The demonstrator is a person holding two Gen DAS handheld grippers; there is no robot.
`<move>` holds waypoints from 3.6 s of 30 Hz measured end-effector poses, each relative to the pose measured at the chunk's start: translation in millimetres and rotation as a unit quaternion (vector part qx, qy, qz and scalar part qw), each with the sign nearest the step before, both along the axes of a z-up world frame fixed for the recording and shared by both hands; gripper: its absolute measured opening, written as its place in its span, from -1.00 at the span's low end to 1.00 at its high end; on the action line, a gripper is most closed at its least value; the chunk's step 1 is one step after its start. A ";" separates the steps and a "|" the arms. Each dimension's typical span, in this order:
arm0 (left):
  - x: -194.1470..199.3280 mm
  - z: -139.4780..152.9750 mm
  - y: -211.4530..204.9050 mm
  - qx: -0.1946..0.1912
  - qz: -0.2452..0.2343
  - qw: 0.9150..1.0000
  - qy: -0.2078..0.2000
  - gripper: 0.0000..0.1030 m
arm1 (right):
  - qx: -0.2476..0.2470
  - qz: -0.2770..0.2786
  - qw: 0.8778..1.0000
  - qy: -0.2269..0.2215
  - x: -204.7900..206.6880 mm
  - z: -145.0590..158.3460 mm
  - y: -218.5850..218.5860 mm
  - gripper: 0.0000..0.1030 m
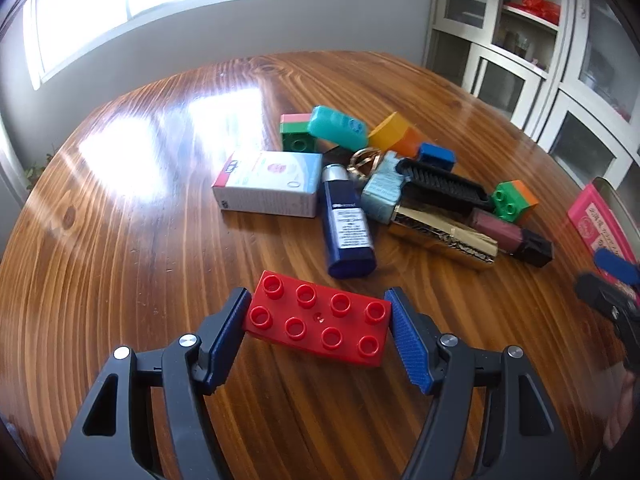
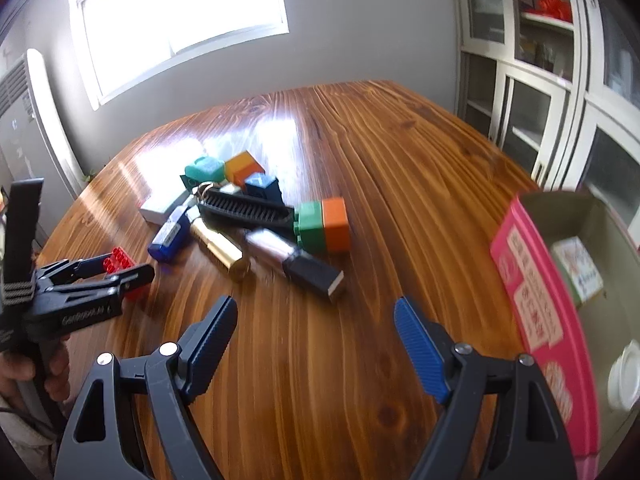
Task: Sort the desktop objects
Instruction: 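Lower the left tool onto the red toy brick and close on it, then grasp the dark red lipstick with the right tool, then carry the red brick in the left tool while the right tool drops the lipstick into the tin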
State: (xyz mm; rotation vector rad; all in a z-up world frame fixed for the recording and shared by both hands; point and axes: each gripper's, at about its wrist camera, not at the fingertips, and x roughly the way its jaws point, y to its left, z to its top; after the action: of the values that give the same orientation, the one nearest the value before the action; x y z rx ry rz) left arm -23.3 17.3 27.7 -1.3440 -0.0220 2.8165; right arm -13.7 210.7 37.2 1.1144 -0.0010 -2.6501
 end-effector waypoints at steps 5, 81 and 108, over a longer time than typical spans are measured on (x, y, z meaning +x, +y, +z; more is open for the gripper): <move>4.4 0.4 5.5 0.005 -0.015 1.000 0.006 0.40 | 0.011 0.008 1.000 -0.011 -28.9 -5.6 -10.3 0.63; 0.4 37.1 199.3 -0.069 -0.173 0.982 0.039 0.40 | -0.101 -0.168 0.975 0.105 90.7 49.2 186.0 -0.54; 7.5 50.5 273.6 -0.075 -0.234 0.968 0.057 0.40 | -0.121 -0.213 0.966 0.076 96.8 29.4 230.4 -0.37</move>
State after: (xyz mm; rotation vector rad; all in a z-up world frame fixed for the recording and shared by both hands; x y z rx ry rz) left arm -15.8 291.0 78.3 -1.0331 0.4575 2.5184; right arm 83.1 441.1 66.5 0.9073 -0.5817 -2.9918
